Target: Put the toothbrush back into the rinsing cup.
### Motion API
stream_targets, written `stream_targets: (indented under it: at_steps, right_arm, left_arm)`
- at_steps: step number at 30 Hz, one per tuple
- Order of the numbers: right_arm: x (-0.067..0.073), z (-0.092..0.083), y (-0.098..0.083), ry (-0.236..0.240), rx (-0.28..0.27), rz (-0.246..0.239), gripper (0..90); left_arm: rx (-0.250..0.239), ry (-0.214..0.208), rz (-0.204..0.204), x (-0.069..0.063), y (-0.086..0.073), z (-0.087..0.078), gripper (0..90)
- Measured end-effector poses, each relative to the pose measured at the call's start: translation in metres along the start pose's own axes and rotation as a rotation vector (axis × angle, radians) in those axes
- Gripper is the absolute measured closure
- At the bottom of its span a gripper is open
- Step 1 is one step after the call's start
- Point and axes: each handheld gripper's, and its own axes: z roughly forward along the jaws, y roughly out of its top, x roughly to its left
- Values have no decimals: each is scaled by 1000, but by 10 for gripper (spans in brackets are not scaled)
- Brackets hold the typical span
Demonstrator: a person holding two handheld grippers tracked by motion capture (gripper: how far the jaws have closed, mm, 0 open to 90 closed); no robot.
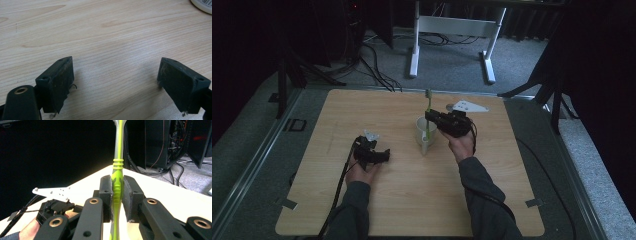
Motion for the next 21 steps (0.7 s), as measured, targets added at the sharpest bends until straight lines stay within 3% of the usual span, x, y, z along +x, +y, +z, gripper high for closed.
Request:
stream_targets:
  at_steps: [21]
  right_arm:
    - [-1, 11, -8, -15, 23, 0, 784]
  left_arm:
    - [0, 0, 0, 0, 0, 0, 144]
